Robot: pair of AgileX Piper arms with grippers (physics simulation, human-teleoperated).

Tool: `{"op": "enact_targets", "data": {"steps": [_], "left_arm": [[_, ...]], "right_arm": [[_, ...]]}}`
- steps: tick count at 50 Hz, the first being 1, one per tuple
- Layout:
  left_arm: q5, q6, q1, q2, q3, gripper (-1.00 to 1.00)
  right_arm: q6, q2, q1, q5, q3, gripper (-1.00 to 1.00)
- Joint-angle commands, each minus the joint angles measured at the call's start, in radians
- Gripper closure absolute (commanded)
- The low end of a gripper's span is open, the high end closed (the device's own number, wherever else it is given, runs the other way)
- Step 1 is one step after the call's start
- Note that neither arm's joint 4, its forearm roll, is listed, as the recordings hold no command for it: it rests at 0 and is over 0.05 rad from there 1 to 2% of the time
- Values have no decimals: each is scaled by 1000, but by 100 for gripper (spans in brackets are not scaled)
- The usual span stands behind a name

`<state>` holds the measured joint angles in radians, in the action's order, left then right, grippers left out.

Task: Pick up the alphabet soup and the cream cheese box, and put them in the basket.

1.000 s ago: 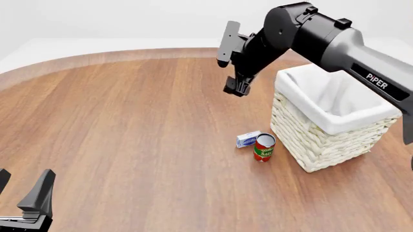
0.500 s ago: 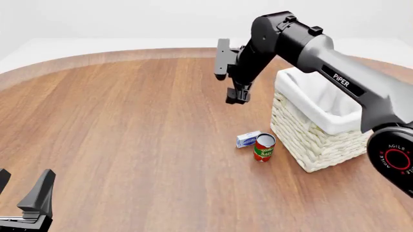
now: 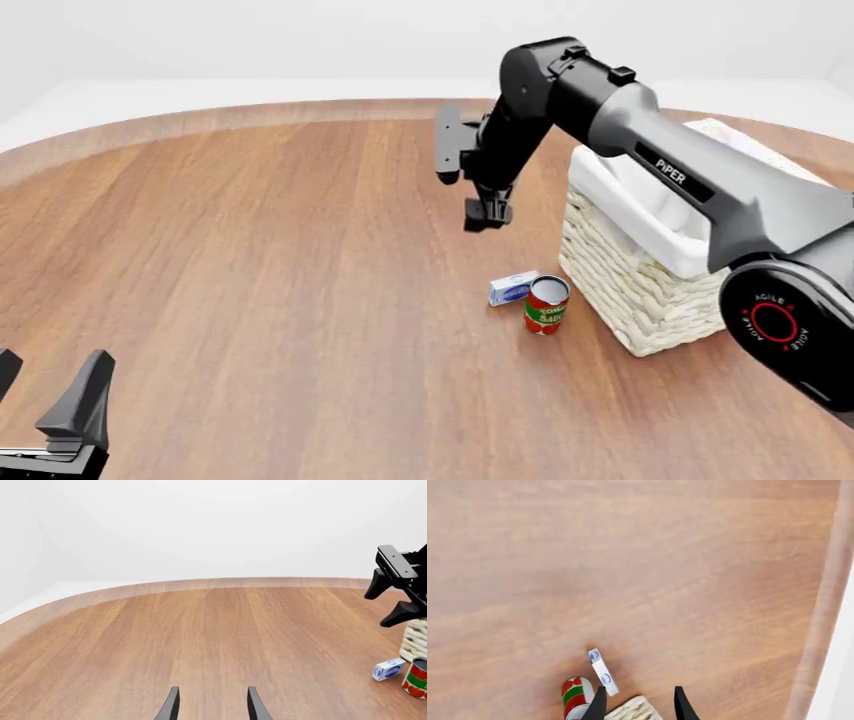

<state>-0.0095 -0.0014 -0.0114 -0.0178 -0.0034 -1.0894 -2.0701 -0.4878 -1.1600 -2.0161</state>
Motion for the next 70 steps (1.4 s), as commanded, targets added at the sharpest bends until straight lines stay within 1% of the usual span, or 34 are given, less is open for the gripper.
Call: {"op": "enact_targets", "data": {"steps": [1,5,9,10,11,13,19,23,27,30,42,48,55,58,59,61,64,67,70], "left_arm": [[0,0,-1,1,0,-100],[0,0,-1,0,0,-100],[0,0,-1,0,0,-100],[0,0,-1,0,0,-100],[0,0,-1,1,0,-100],[0,0,-1,1,0,-100],[0,0,-1,0,0,-100],[0,0,0,0,0,-100],[0,0,-1,0,0,-100],[0,0,0,0,0,-100],[0,0,0,1,0,-100],[0,0,0,1,0,-100],[0,0,-1,1,0,-100],[0,0,-1,0,0,-100],[0,0,-1,0,0,-100],[0,0,0,1,0,-100],[0,0,-1,1,0,-100],[0,0,-1,0,0,-100],[0,0,0,0,0,-100]], "right_arm": [[-18,35,7,-13,43,-100],[-39,35,19,-15,59,-100],[-76,32,39,-3,76,-100],[-96,33,50,9,89,-100],[-147,44,77,38,136,-100],[-120,40,51,20,123,-100],[-115,19,28,4,88,-100],[-121,9,22,-6,75,-100],[-137,11,21,7,85,-100],[-129,13,8,5,85,-100],[-131,23,-12,20,136,-100],[-130,18,-25,8,126,-100],[-147,17,-26,14,141,-100],[-154,24,-29,20,169,-100],[-168,26,-21,28,181,-100],[-161,29,-31,23,185,-100],[-166,30,-33,27,195,-100],[-185,33,-26,40,222,-100],[-189,31,-28,45,230,-100]]}}
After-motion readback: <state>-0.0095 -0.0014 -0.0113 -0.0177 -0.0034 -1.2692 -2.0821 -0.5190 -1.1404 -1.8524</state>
